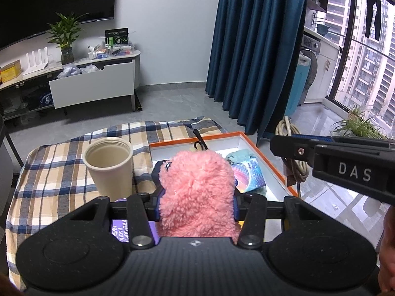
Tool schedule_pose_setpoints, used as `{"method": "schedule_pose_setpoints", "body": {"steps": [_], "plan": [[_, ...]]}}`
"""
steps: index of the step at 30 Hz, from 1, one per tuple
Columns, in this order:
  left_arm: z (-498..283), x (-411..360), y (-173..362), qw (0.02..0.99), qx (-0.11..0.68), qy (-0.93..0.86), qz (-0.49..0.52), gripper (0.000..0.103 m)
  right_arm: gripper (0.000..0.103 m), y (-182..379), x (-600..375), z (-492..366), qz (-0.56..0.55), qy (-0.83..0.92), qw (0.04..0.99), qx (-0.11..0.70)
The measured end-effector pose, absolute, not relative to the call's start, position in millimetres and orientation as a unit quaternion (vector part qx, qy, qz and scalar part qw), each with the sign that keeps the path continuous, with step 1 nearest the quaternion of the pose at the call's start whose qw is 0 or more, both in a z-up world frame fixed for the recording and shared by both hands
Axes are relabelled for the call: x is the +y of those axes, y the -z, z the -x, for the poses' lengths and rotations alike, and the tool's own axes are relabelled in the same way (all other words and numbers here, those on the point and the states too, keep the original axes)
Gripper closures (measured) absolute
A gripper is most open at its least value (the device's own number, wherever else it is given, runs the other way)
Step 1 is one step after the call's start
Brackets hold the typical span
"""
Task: Organize soft objects
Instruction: 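Carry the pink hat and white cable over the white box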
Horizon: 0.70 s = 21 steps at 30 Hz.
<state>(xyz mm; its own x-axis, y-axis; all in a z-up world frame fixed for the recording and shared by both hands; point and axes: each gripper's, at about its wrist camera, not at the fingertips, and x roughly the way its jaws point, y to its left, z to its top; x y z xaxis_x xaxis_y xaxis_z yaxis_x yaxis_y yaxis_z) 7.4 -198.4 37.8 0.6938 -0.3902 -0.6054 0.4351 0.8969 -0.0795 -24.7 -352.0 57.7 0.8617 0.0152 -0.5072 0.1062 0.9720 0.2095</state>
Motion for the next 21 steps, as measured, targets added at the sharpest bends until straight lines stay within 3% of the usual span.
{"method": "schedule_pose_setpoints", "body": {"steps": [21], "plan": [[-15, -213, -30, 0.912, 0.332, 0.239, -0.04, 0.054, 0.086, -46, -356, 7, -0.119, 0.029, 0.953, 0.278]]}}
